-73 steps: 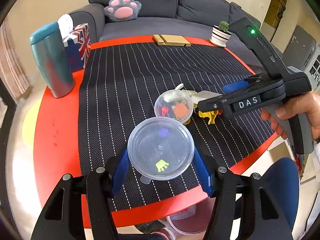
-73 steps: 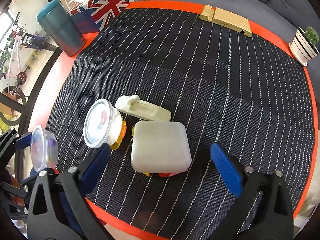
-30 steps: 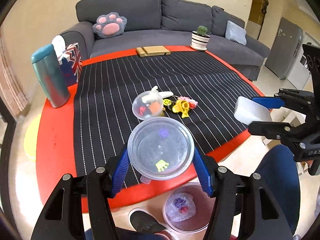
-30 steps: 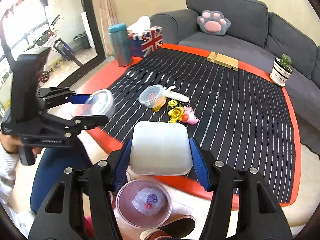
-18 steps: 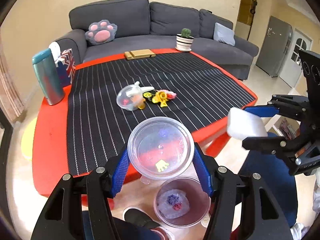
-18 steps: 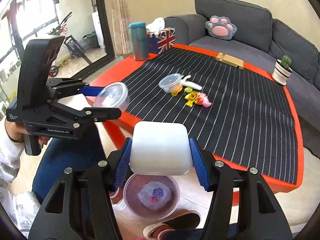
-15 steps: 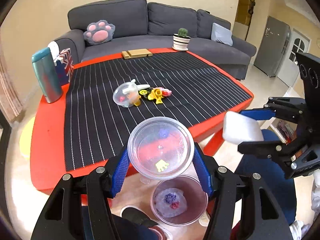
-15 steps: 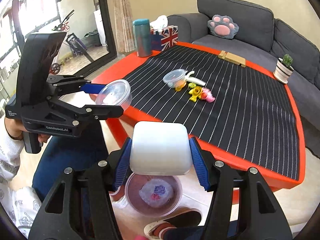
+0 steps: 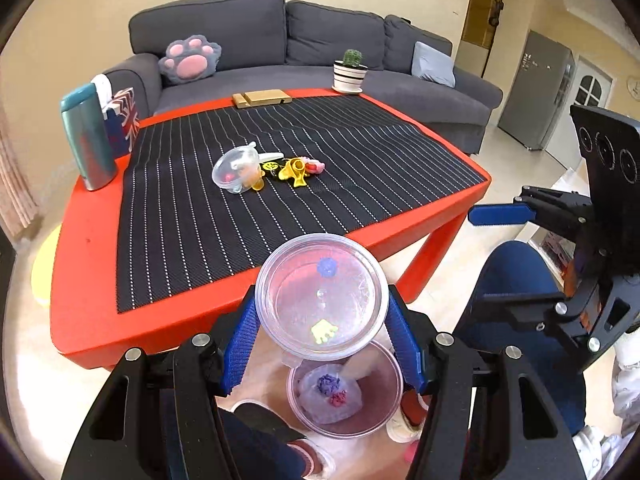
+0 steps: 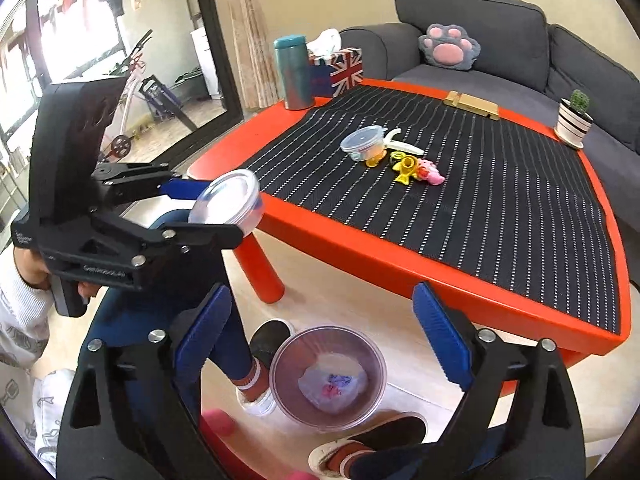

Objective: Collect trash
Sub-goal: 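Lower the clear container into the trash bin and open the left gripper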

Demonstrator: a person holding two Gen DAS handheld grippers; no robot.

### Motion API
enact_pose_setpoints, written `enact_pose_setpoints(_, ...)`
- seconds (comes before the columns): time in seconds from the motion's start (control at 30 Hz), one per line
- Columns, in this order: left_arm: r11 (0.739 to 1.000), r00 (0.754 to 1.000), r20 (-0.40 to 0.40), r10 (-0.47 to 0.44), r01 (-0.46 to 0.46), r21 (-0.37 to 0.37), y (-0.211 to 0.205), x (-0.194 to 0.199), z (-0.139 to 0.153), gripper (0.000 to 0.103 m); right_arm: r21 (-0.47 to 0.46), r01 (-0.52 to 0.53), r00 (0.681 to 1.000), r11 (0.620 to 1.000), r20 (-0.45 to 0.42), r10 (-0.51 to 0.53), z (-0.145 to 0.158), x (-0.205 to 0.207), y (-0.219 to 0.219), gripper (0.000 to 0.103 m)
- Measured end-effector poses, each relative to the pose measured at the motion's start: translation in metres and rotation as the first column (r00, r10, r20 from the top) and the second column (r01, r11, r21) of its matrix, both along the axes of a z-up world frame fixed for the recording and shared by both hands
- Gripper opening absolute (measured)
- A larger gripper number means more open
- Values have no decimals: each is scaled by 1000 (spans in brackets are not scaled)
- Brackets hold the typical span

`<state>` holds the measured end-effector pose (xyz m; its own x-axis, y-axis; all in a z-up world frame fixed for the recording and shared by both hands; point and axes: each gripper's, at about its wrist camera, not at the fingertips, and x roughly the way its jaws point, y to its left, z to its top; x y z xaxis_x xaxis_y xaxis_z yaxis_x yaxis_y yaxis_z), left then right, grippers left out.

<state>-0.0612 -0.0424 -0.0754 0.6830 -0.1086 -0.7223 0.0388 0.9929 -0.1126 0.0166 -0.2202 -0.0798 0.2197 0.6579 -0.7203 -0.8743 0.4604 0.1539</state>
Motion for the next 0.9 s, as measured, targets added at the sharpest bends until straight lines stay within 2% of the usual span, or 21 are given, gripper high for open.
enact_pose_setpoints(0.9, 994, 993, -45, -106, 105, -27, -38, 3, -14, 59, 47, 115, 993, 992, 25, -117, 14, 13, -32, 95)
